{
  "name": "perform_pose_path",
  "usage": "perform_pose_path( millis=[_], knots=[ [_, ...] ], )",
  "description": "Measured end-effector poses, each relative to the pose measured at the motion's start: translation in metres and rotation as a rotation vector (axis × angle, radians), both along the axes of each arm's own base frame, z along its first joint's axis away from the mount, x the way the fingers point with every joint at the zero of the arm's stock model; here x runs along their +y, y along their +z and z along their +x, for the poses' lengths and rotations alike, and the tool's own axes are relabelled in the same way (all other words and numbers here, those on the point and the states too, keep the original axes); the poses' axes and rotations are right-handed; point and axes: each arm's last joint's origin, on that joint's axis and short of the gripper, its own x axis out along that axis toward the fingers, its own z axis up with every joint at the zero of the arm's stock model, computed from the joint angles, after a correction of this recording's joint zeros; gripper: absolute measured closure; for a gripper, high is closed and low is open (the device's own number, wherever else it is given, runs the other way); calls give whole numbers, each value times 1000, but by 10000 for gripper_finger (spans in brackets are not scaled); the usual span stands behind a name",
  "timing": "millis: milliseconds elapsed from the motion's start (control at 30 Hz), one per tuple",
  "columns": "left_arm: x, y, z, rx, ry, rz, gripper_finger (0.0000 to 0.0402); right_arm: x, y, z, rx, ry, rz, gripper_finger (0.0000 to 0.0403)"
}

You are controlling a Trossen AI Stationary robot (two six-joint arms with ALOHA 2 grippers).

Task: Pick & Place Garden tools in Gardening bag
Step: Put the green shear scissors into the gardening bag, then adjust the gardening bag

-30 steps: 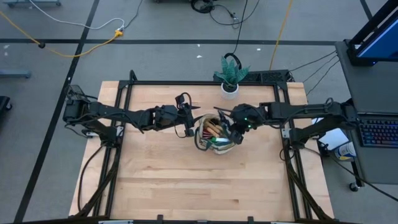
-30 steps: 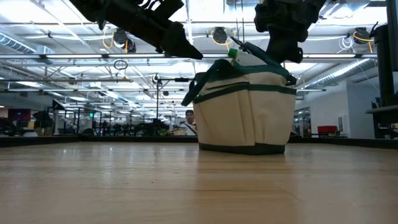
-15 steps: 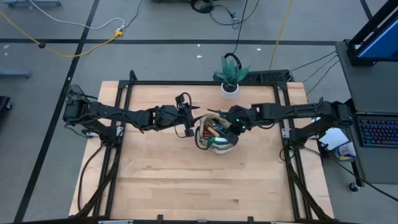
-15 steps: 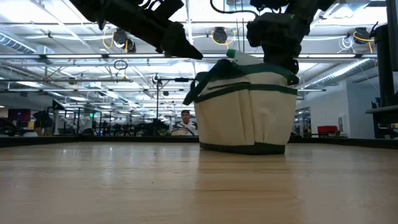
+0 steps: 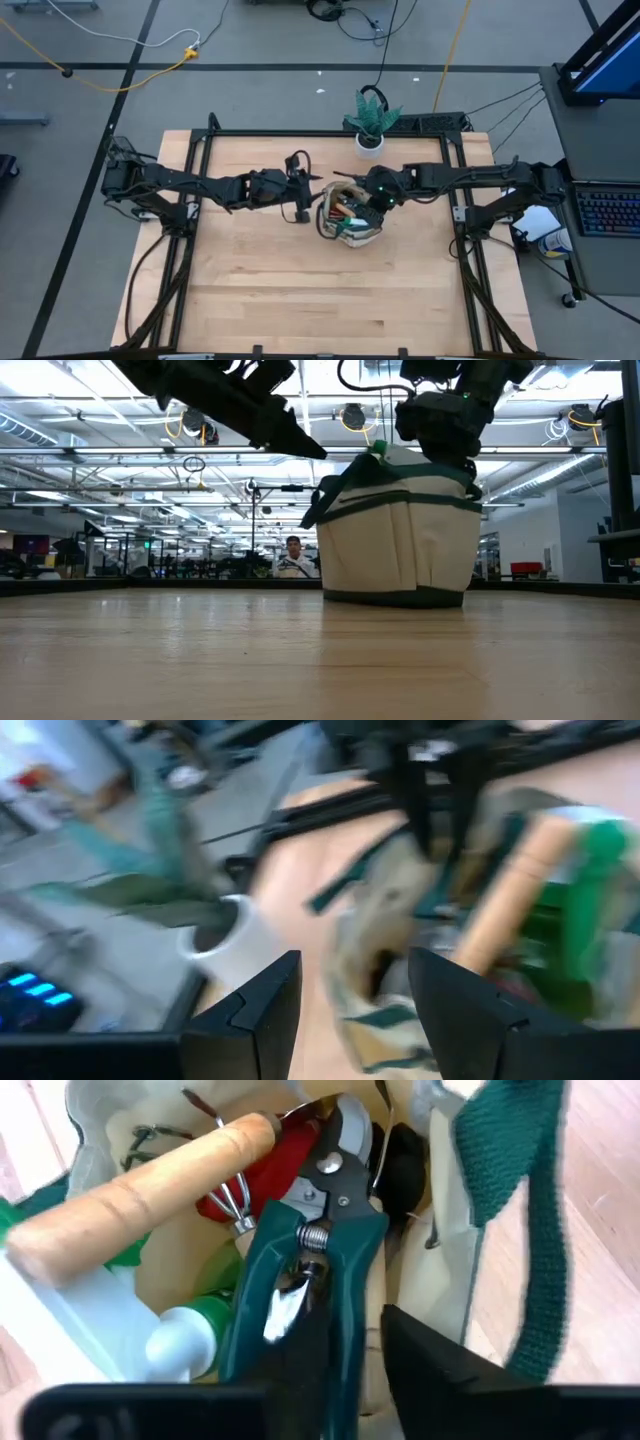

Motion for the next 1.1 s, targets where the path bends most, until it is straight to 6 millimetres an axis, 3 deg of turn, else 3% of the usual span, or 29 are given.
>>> perform_pose_path(
  millis=[300,433,700,900,1100],
  knots=[
    [-20,-4,0,61,-367,27,213,0,3,-2,-5,7,-7,248],
    [-29,-5,1,72,-452,110,213,0,13,-9,-48,4,-37,245],
    [-32,-19,6,120,-454,92,213,1,37,-37,-87,-77,-66,256],
    [-32,-32,17,115,-472,145,213,0,31,-40,-14,-186,-79,257],
    [-30,-52,22,188,-487,172,213,1,9,-36,-24,-195,-5,257]
  ],
)
